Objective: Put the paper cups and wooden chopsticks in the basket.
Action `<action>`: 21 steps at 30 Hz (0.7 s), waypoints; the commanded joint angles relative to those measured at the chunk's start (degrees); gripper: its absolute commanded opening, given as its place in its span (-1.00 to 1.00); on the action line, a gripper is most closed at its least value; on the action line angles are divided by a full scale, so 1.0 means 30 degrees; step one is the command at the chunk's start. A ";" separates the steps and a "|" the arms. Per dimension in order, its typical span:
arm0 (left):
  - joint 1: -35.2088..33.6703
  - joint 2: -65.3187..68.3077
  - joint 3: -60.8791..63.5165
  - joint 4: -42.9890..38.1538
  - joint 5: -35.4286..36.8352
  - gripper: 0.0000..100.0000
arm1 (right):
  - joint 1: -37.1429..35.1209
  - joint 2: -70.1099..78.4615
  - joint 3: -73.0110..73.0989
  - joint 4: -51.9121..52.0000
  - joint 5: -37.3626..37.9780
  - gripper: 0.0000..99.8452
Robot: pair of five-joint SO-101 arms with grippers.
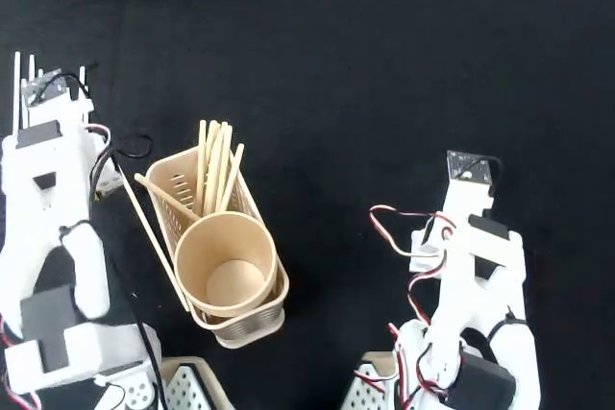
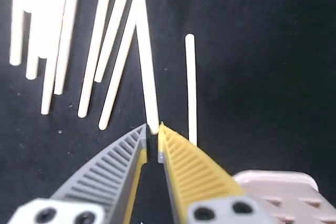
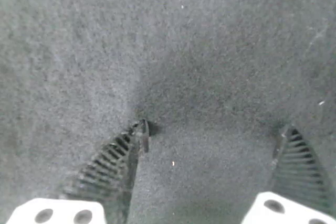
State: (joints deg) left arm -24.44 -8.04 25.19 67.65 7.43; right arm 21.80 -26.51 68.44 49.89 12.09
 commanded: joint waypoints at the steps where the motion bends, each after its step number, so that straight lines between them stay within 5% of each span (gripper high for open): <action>1: 0.1216 -0.1407 0.0454 0.0381 -0.0059 -0.86 | 0.0205 -0.0308 0.0044 -0.0117 0.0117 -0.23; 5: 0.2388 -0.1407 0.2095 -0.1114 0.0088 -0.56 | 0.0205 -0.0308 0.0044 -0.0117 0.0117 -0.23; 21: 0.1949 -0.0088 0.2623 -0.2579 0.0733 -0.62 | 0.0205 -0.0308 0.0073 -0.0117 0.0117 -0.23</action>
State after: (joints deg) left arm -17.76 -10.07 33.63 60.35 9.19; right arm 21.80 -26.51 68.44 49.89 12.09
